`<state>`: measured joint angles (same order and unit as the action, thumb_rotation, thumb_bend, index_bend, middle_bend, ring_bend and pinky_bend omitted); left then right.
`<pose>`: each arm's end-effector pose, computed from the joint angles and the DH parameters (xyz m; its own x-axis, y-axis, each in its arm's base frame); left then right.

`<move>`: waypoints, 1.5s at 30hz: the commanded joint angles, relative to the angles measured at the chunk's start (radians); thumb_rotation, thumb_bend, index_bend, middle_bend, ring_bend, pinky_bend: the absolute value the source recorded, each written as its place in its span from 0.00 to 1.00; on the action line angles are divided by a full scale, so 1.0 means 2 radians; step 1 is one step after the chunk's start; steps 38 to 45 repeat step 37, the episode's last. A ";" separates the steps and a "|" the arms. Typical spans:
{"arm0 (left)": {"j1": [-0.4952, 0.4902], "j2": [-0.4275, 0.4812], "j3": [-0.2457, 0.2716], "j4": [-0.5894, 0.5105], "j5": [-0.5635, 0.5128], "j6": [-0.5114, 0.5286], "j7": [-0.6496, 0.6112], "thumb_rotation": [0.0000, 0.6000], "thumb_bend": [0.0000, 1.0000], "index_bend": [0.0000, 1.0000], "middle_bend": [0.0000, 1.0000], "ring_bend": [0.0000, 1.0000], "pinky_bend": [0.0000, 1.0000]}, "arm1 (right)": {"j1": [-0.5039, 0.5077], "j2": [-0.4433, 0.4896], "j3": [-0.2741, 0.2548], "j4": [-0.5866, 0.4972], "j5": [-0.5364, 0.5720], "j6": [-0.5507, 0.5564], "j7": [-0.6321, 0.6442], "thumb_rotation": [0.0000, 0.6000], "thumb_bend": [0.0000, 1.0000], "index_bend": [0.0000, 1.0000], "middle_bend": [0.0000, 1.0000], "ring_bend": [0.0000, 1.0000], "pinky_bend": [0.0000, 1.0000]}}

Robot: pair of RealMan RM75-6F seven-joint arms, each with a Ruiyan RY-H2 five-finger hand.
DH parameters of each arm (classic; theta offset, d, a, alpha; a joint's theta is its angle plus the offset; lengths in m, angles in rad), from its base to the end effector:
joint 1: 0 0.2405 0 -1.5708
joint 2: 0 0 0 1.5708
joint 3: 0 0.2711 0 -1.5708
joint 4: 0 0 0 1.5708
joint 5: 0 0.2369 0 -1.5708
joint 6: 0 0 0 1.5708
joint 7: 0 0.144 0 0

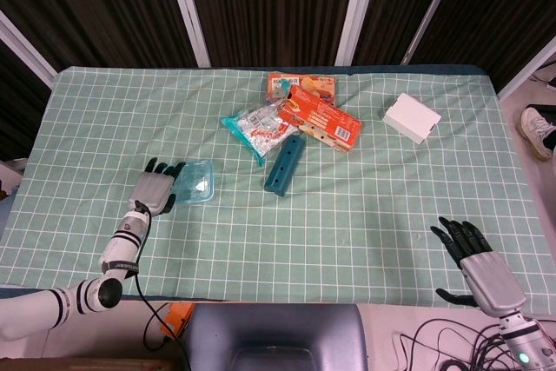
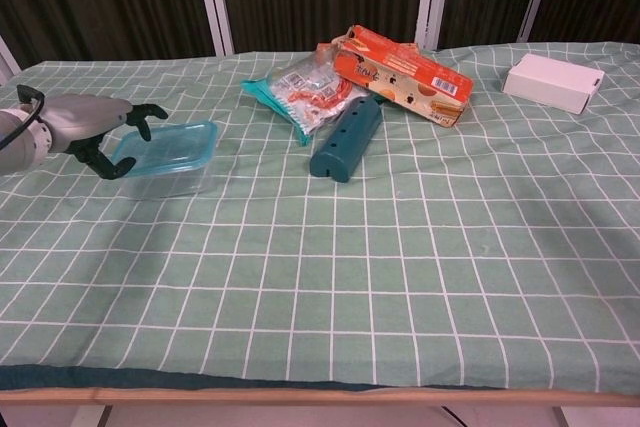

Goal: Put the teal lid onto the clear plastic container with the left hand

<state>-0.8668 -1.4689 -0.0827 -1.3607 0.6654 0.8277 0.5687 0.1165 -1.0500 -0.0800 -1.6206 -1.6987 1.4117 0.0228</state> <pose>-0.2227 0.4026 -0.0181 0.6054 0.4007 0.6877 0.7884 -0.1833 -0.5872 -0.3258 -0.1589 0.1267 0.4626 -0.1857 0.8669 -0.8793 -0.2215 0.4217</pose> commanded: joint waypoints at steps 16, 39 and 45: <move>0.060 0.050 0.008 -0.101 0.226 0.190 -0.053 1.00 0.33 0.00 0.00 0.00 0.00 | -0.003 0.001 -0.001 0.002 -0.002 0.006 0.000 1.00 0.16 0.00 0.00 0.00 0.00; 0.317 0.068 0.123 -0.003 0.400 0.396 -0.291 1.00 0.32 0.00 0.00 0.00 0.00 | -0.012 -0.030 0.006 -0.010 0.020 -0.001 -0.086 1.00 0.16 0.00 0.00 0.00 0.00; 0.317 0.068 0.123 -0.003 0.400 0.396 -0.291 1.00 0.32 0.00 0.00 0.00 0.00 | -0.012 -0.030 0.006 -0.010 0.020 -0.001 -0.086 1.00 0.16 0.00 0.00 0.00 0.00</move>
